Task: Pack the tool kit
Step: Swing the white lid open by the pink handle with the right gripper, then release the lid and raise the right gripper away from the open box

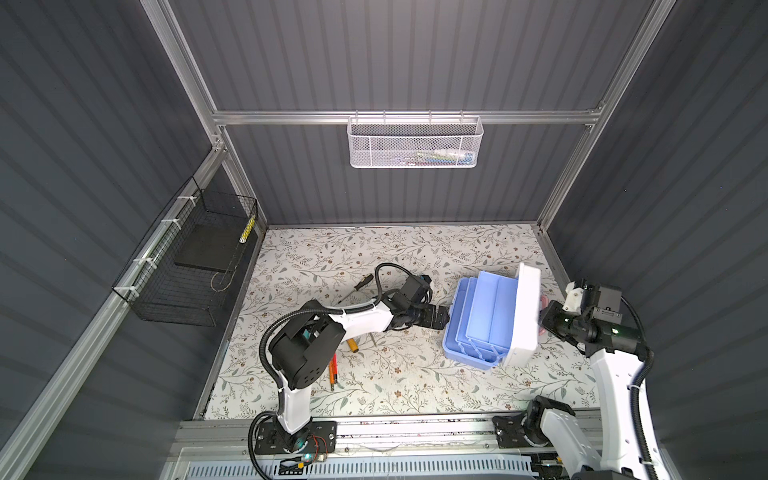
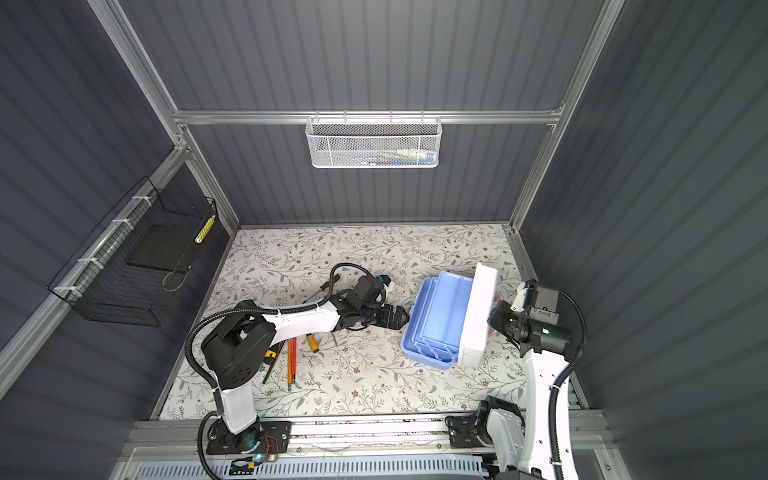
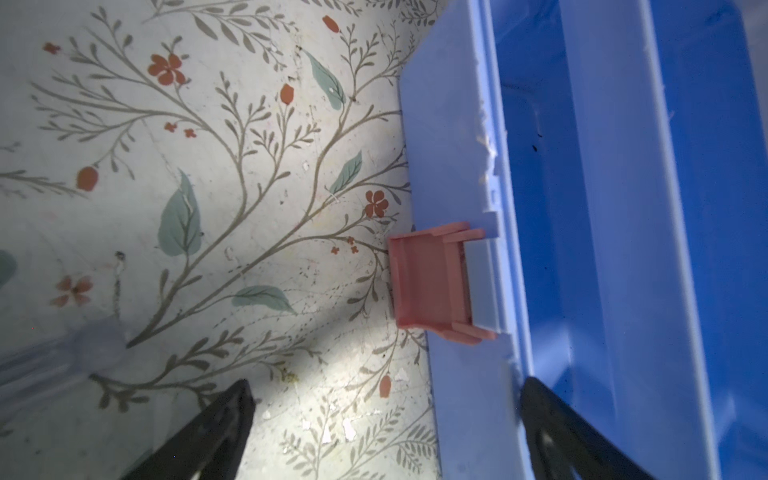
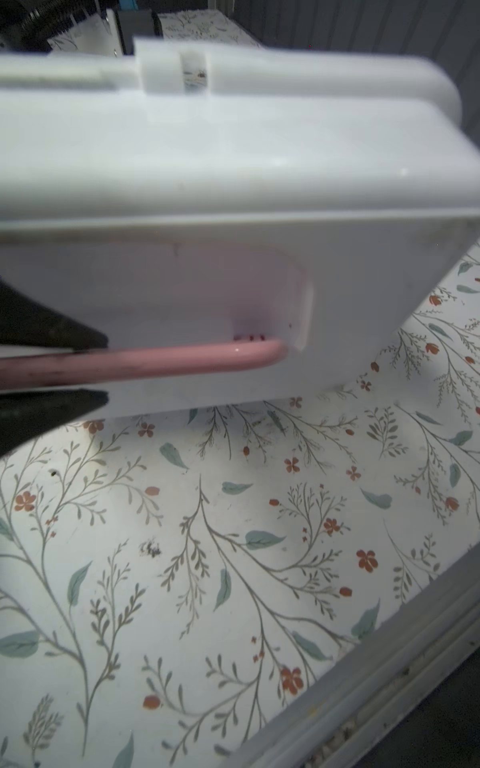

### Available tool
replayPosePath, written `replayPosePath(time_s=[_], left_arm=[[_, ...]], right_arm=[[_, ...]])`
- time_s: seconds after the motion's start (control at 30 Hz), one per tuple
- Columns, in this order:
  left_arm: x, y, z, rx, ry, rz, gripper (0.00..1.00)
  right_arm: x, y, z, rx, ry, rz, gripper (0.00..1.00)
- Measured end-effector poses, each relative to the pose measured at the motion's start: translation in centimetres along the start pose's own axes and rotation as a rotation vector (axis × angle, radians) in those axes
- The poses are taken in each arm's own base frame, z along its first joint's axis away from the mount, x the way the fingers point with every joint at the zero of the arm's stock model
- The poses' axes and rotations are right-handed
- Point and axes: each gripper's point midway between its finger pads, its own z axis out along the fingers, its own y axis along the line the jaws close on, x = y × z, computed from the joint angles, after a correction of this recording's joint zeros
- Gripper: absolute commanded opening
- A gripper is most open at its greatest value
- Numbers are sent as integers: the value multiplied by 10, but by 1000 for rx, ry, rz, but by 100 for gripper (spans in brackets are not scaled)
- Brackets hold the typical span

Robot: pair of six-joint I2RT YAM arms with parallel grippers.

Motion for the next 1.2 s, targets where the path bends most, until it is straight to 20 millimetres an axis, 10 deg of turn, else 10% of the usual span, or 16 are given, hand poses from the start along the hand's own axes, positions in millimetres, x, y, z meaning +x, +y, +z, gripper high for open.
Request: replayPosePath(time_s=[0.67, 1.2], left_arm=[[3, 11, -15, -45, -20, -7, 99], [10, 17, -24, -45, -52, -51, 99]], right_arm=[[-25, -22, -18, 75, -104, 70, 60], [-32, 3, 16, -60, -12, 74, 45]])
